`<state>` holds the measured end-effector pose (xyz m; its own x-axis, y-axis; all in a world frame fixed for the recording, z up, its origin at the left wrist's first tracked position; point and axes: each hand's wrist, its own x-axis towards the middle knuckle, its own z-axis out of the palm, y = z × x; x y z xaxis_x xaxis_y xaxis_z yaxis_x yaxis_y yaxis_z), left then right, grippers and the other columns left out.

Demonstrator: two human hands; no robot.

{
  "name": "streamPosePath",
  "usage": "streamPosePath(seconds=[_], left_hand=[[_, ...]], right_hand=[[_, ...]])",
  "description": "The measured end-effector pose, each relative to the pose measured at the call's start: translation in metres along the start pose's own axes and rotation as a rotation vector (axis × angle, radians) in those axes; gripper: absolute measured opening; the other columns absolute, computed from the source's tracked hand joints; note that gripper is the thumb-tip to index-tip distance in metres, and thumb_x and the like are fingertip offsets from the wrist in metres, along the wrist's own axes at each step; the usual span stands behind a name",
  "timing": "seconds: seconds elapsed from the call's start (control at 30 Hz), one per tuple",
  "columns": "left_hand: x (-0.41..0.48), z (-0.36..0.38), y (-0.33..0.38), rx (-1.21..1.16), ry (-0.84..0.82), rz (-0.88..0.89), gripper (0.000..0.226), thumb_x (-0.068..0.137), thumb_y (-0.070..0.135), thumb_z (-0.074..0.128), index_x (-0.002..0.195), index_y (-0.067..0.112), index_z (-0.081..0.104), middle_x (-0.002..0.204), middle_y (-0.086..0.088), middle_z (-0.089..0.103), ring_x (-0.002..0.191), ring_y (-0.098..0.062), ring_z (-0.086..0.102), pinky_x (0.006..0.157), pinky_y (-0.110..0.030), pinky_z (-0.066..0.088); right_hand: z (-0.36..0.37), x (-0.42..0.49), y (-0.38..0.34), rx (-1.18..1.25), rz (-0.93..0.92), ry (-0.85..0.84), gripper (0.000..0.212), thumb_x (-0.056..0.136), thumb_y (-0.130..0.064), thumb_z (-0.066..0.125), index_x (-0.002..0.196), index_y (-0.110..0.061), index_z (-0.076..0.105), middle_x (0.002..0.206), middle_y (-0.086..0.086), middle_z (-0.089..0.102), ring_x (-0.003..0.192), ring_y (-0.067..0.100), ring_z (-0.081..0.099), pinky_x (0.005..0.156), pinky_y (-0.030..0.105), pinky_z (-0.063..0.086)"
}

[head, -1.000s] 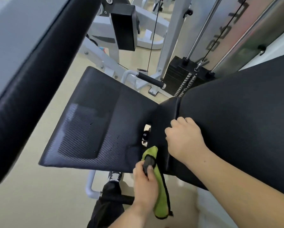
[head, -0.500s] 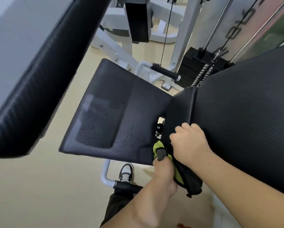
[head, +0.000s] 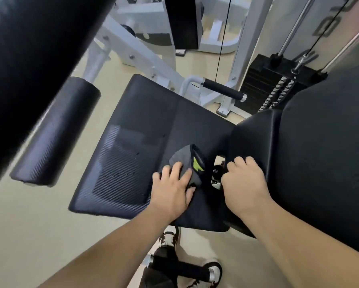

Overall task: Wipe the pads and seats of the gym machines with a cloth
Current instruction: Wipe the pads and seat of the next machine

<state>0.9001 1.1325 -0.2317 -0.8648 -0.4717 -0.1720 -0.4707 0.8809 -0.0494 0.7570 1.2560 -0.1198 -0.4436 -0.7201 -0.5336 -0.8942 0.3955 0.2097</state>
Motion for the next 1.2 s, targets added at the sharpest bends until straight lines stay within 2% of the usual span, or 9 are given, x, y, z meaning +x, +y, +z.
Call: streamPosePath(seconds=[0.1,0.27,0.37,0.5,0.73,0.8,0.9,1.07,1.2], left_hand=[[0.027,0.005,-0.005,0.057,0.085,0.137,0.052,0.090,0.054,0.056,0.128,0.019,0.059,0.158,-0.007,0.039,0.129,-0.037,0.042,0.096,-0.054,0.036],[0.018,0.024,0.038,-0.176,0.061,0.089,0.060,0.088,0.038,0.055,0.145,0.019,0.049,0.144,-0.007,0.047,0.117,-0.034,0.048,0.088,-0.046,0.044],[-0.041,0.046,0.063,-0.260,-0.019,0.302,0.060,0.084,0.039,0.057,0.140,0.018,0.051,0.135,-0.008,0.050,0.113,-0.031,0.048,0.082,-0.043,0.048],[-0.062,0.054,0.032,-0.058,-0.007,0.625,0.052,0.083,0.032,0.062,0.134,0.022,0.057,0.119,-0.003,0.054,0.093,-0.024,0.052,0.068,-0.033,0.048],[0.004,0.007,-0.017,-0.046,0.117,0.002,0.046,0.083,0.028,0.066,0.128,0.018,0.062,0.126,-0.011,0.059,0.100,-0.035,0.052,0.073,-0.045,0.049],[-0.016,0.008,0.013,-0.104,0.084,-0.035,0.062,0.090,0.040,0.054,0.144,0.011,0.051,0.145,-0.017,0.048,0.119,-0.039,0.046,0.091,-0.051,0.045],[-0.046,0.025,0.039,-0.049,-0.050,0.147,0.074,0.099,0.049,0.041,0.162,0.013,0.022,0.161,-0.021,0.027,0.138,-0.043,0.029,0.110,-0.057,0.031],[-0.010,0.018,-0.034,0.064,0.077,0.442,0.047,0.089,0.032,0.057,0.136,0.030,0.058,0.124,-0.008,0.059,0.101,-0.034,0.053,0.075,-0.044,0.044],[-0.009,-0.009,-0.103,0.035,0.243,-0.087,0.048,0.089,0.027,0.065,0.137,0.029,0.061,0.133,-0.009,0.058,0.109,-0.036,0.050,0.081,-0.046,0.044]], right_hand=[[0.006,0.003,-0.003,-0.105,-0.016,-0.039,0.035,0.098,-0.021,0.045,0.126,-0.024,0.066,0.132,0.005,0.055,0.126,0.031,0.041,0.113,0.049,0.028],[0.008,0.006,0.000,-0.085,-0.018,-0.037,0.031,0.097,-0.024,0.048,0.121,-0.026,0.068,0.125,0.002,0.055,0.121,0.029,0.042,0.109,0.045,0.030],[0.007,0.003,0.001,-0.064,-0.028,-0.045,0.032,0.097,-0.023,0.045,0.118,-0.026,0.068,0.122,0.002,0.056,0.119,0.029,0.043,0.107,0.044,0.032],[0.005,0.001,0.000,-0.082,-0.029,-0.069,0.031,0.097,-0.025,0.045,0.119,-0.027,0.066,0.122,0.001,0.055,0.118,0.029,0.043,0.107,0.044,0.033],[0.008,0.002,-0.007,-0.150,-0.014,-0.097,0.031,0.096,-0.027,0.050,0.122,-0.026,0.066,0.129,0.003,0.056,0.123,0.030,0.042,0.110,0.048,0.032],[0.009,0.003,-0.007,-0.162,-0.012,-0.095,0.031,0.096,-0.027,0.051,0.123,-0.025,0.065,0.130,0.004,0.055,0.124,0.030,0.041,0.109,0.048,0.032],[0.009,0.004,-0.008,-0.193,-0.015,-0.102,0.033,0.096,-0.027,0.049,0.126,-0.024,0.063,0.133,0.005,0.054,0.126,0.031,0.040,0.109,0.049,0.033],[0.012,0.009,-0.023,-0.302,0.051,-0.135,0.041,0.097,-0.023,0.049,0.135,-0.015,0.061,0.138,0.013,0.054,0.127,0.038,0.043,0.110,0.062,0.035],[0.019,0.018,-0.032,-0.418,0.056,-0.102,0.041,0.097,-0.019,0.047,0.134,-0.011,0.063,0.132,0.022,0.051,0.119,0.041,0.047,0.105,0.067,0.042]])
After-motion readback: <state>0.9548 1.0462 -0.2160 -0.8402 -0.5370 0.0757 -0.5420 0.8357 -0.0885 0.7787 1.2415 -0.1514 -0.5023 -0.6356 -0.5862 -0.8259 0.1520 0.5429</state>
